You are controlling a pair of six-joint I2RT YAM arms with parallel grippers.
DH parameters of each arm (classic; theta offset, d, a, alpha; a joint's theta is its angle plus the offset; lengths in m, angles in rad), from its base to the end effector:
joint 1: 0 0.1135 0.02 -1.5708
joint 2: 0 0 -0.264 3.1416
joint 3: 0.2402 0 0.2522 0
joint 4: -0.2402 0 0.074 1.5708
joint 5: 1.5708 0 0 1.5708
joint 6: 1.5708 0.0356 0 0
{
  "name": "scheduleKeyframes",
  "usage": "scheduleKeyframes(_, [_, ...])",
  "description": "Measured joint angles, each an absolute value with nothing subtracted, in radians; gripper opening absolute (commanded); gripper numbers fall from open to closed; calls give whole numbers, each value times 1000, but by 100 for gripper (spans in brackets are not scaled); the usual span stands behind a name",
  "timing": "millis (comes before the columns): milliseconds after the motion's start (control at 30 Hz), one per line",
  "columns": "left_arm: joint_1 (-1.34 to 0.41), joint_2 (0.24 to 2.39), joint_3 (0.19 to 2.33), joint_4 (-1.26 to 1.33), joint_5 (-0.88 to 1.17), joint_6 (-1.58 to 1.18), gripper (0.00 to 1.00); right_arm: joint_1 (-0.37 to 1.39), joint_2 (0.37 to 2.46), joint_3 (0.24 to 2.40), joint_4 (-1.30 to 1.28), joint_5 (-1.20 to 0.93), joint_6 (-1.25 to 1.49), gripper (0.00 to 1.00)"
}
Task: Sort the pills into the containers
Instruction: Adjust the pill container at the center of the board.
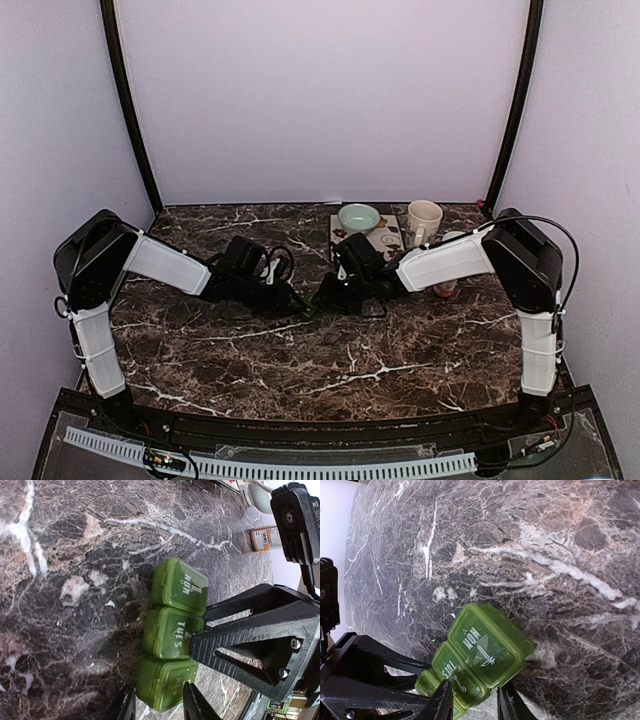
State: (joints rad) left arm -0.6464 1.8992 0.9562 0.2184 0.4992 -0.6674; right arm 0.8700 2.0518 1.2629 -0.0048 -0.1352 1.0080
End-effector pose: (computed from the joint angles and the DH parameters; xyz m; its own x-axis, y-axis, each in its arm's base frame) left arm 0.2902 -0.2403 0.1306 -0.9200 0.0134 -0.3917 0.3126 0.6280 -0.7127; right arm 0.2762 0.3348 0.1381 -0.9374 0.1886 -0.2929 -0.0478 0.7633 0.6443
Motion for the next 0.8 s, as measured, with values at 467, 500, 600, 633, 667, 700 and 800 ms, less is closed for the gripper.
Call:
scheduleKeyframes(467, [-630, 1900, 944, 242, 517, -672, 40, 849, 2070, 1273, 12, -174, 1020, 28])
scheduleKeyframes(500, [-630, 1900, 943, 244, 518, -674, 40, 848, 2072, 1273, 15, -179, 1023, 28])
scheduleKeyframes(600, [-630, 1900, 942, 246, 519, -675, 40, 844, 2076, 1273, 23, -189, 1028, 27])
scheduleKeyframes(633, [-630, 1900, 942, 247, 520, -675, 40, 843, 2078, 1273, 25, -192, 1028, 27])
scheduleKeyframes(667, [-630, 1900, 942, 247, 521, -675, 40, 843, 2078, 1273, 27, -194, 1029, 27])
scheduleKeyframes(700, [-630, 1900, 942, 249, 521, -675, 40, 843, 2078, 1273, 27, -196, 1029, 27])
scheduleKeyframes(800, [-630, 1903, 942, 259, 529, -677, 40, 843, 2078, 1273, 27, -201, 1029, 27])
